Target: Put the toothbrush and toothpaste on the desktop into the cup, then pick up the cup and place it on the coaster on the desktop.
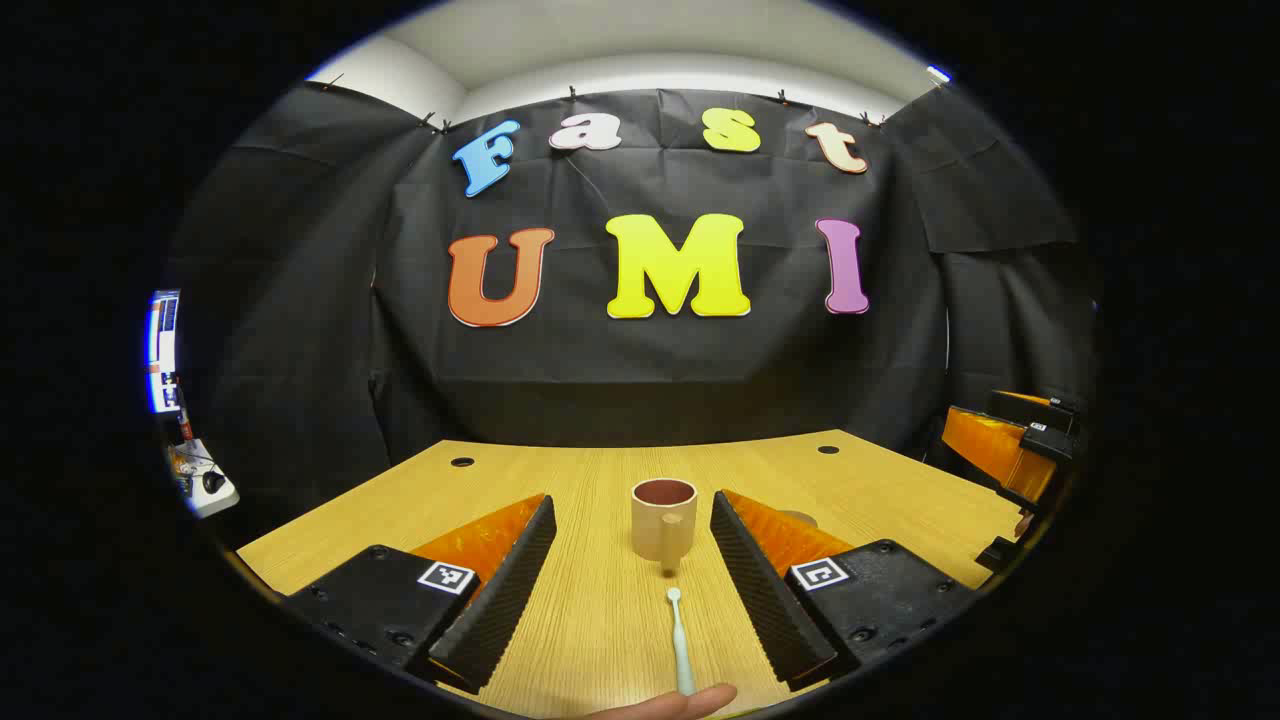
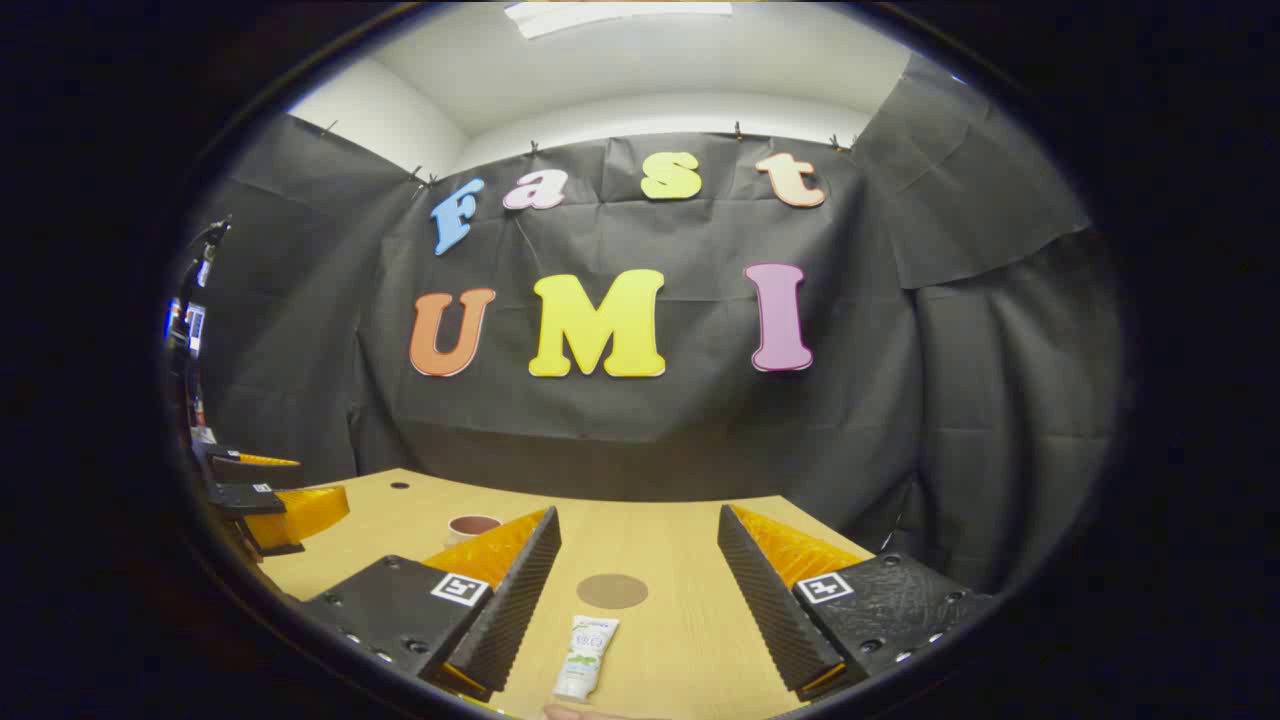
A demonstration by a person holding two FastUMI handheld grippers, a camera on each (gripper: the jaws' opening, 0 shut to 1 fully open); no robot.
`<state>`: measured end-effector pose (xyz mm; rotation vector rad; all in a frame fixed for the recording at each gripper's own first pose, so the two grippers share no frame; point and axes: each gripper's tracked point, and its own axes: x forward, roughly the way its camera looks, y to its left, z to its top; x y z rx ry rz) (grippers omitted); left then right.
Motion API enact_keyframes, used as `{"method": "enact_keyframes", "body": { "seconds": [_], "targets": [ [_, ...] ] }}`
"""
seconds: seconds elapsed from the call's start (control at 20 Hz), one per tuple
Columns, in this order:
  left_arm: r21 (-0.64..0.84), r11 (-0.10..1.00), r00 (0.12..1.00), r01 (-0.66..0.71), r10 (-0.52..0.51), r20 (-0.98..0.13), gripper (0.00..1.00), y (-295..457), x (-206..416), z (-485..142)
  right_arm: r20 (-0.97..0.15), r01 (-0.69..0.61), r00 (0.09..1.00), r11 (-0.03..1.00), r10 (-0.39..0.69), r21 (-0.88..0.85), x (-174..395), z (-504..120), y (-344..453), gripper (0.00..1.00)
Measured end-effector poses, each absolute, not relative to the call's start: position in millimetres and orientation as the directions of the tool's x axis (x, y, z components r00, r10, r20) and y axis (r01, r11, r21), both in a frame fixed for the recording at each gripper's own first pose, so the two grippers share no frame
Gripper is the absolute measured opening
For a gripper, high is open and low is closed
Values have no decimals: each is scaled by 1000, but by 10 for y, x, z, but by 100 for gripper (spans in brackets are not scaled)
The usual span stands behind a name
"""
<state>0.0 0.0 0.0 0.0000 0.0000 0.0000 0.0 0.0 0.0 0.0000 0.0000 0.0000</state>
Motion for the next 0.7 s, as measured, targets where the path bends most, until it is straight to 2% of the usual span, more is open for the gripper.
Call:
{"method": "enact_keyframes", "body": {
  "seconds": [0.7],
  "targets": [
    [-16, 1000, 1000, -9, 9, -4, 99, 54, 16, -14, -2, 9, 1000, 1000, -9, 4, -25, -28, -57, 94]
  ]
}}
